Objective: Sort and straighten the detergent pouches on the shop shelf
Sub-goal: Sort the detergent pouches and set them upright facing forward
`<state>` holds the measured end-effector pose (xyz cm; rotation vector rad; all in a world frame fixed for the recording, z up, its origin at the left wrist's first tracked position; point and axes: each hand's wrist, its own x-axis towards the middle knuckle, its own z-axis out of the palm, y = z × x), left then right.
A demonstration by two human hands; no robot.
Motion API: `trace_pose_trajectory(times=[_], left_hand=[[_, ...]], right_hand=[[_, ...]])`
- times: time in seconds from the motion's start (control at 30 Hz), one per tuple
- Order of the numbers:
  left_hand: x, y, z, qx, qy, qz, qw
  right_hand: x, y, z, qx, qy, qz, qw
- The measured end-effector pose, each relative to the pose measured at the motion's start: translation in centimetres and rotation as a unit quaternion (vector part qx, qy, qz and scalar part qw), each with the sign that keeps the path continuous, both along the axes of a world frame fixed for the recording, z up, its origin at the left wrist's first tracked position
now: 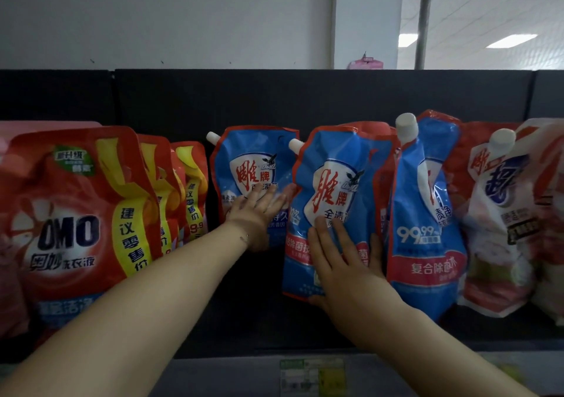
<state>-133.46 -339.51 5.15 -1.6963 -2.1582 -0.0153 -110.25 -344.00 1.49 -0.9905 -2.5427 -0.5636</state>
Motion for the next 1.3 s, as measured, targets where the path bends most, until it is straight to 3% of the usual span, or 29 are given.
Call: trace_pose_trajectory(times=[0.07, 0.13, 0.2, 0.27, 0.37, 0.43, 0.77, 0.9, 0.97, 1.03, 1.1, 1.13, 1.2, 1.3], left_hand=[[1.2, -1.2, 0.8, 0.057, -0.111, -0.062, 0.99], [2.6, -2.6, 1.7, 0.154, -0.285, -0.083, 0.942], [4.8, -4.2, 2.5, 0.217, -0.507, -0.057, 0.832], [6.4, -5.4, 2.7, 0.216, -0.627, -0.063, 0.746], [8.1, -7.5, 2.1, 0.234, -0.688, -0.134, 0.673], [8.2, -8.4, 1.5, 0.229, -0.707, -0.158, 0.65], [6.0, -11.1, -0.6, 0.407, -0.684, -0.081, 0.6], [5.3, -11.8, -1.1, 0.462, -0.595, -0.02, 0.657], [5.2, -12.6, -1.2, 0.485, -0.512, -0.028, 0.708], [5.2, -13.5, -1.5, 0.468, -0.355, -0.053, 0.807], [5.7, -14.1, -1.7, 0.354, -0.21, -0.058, 0.91], [5.9, -14.0, -1.9, 0.28, -0.166, -0.045, 0.944], [6.2, -13.5, -2.3, 0.176, -0.096, 0.0, 0.98], [5.8, -12.2, -2.8, 0.152, -0.039, 0.041, 0.987]], right_hand=[[0.0, 0.8, -0.7, 0.021, 0.042, 0.012, 0.999], [-0.2, 0.4, -0.6, 0.021, 0.03, 0.009, 0.999], [-0.1, -0.3, -0.2, 0.018, -0.01, 0.009, 1.0], [0.4, -0.6, 0.2, -0.019, -0.052, -0.002, 0.998], [0.5, -1.0, 0.4, -0.053, -0.068, 0.008, 0.996], [0.7, -1.3, 0.5, -0.05, -0.071, 0.026, 0.996], [-1.8, -0.8, 0.7, -0.105, -0.059, 0.097, 0.988], [-3.4, -0.2, 0.4, -0.094, -0.062, 0.111, 0.987], [-4.2, 0.4, 0.2, -0.079, -0.053, 0.11, 0.989], [-4.8, 1.2, 0.0, -0.06, -0.047, 0.119, 0.99], [-5.4, 2.0, -0.1, -0.051, -0.033, 0.14, 0.988], [-5.7, 2.3, -0.2, -0.034, -0.025, 0.145, 0.989], [-6.5, 2.8, -0.6, -0.007, 0.03, 0.139, 0.99], [-8.1, 3.3, -1.0, -0.005, 0.059, 0.13, 0.99]])
